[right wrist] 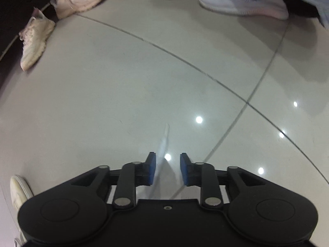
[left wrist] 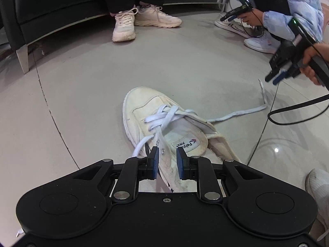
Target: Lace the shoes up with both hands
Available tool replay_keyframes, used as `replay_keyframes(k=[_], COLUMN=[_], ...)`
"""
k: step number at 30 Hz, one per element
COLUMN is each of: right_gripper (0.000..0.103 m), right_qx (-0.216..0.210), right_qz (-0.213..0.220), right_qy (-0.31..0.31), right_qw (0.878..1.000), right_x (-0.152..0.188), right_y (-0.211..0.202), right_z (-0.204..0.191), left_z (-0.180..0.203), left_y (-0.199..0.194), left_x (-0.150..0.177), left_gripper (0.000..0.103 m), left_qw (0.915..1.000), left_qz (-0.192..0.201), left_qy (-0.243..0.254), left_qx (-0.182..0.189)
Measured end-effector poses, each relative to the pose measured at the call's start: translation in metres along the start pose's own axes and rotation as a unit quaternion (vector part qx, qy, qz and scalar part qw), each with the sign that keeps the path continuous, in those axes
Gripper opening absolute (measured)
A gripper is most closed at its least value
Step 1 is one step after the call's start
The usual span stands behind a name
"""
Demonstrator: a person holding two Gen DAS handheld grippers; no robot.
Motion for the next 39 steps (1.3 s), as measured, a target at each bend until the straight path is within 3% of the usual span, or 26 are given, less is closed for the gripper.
replay_keyframes(k=[5, 8, 9, 10, 12, 15, 18, 20, 26, 33, 39], right_gripper=[0.024, 0.024, 0.022, 0.011, 0.002, 0.001, 0.001, 0.001, 0.001, 0.001, 0.001], right_qx=[-0.015, -0.007, -0.005, -0.004, -0.022, -0.064, -0.132, -0.179, -0.255, -0.342, -0.369], right_qz=[0.023, 0.012, 0.015, 0.018, 0.013, 0.027, 0.056, 0.066, 0.084, 0.044, 0.016], right_qy=[-0.075, -0.091, -0.097, -0.105, -0.097, -0.111, -0.152, -0.201, -0.316, -0.418, -0.485], right_qw=[0.997, 0.996, 0.995, 0.994, 0.995, 0.991, 0.978, 0.961, 0.910, 0.841, 0.793], right_x=[0.004, 0.007, 0.005, 0.005, 0.001, -0.004, 0.000, 0.007, 0.031, 0.075, 0.100], right_y=[0.011, 0.021, 0.023, 0.024, 0.026, 0.017, -0.012, -0.034, -0.064, -0.077, -0.073], right_z=[-0.021, -0.029, -0.033, -0.033, -0.030, -0.036, -0.055, -0.080, -0.137, -0.200, -0.235], left_z=[0.004, 0.005, 0.005, 0.005, 0.004, -0.001, -0.009, -0.012, -0.013, -0.005, 0.000], left_y=[-0.004, -0.007, -0.009, -0.010, -0.012, -0.015, -0.015, -0.012, -0.004, 0.004, 0.002], left_x=[0.000, 0.001, 0.001, 0.002, 0.002, 0.004, 0.006, 0.008, 0.007, 0.007, 0.008], left_gripper=[0.018, 0.018, 0.018, 0.018, 0.018, 0.018, 0.018, 0.018, 0.018, 0.018, 0.018], left_qw=[1.0000, 0.9999, 0.9999, 0.9999, 0.9998, 0.9995, 0.9990, 0.9988, 0.9988, 0.9993, 0.9993], left_qz=[-0.005, -0.003, -0.001, 0.000, 0.002, 0.003, 0.001, -0.002, -0.003, -0.002, -0.001], left_qy=[0.006, 0.006, 0.004, 0.003, 0.000, -0.001, -0.008, -0.011, -0.019, -0.007, -0.005], left_qx=[-0.004, -0.008, -0.011, -0.013, -0.017, -0.032, -0.043, -0.047, -0.044, -0.036, -0.038])
Point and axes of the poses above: each gripper's, at about its wrist camera, not at the fingertips, and y roughly the way its jaws point, z to its right, x to its underside, the point moved 2 cm from there along y, roughly the way its jaws point, and after that the axes turned 6 degrees about z, right-handed, at the moved point
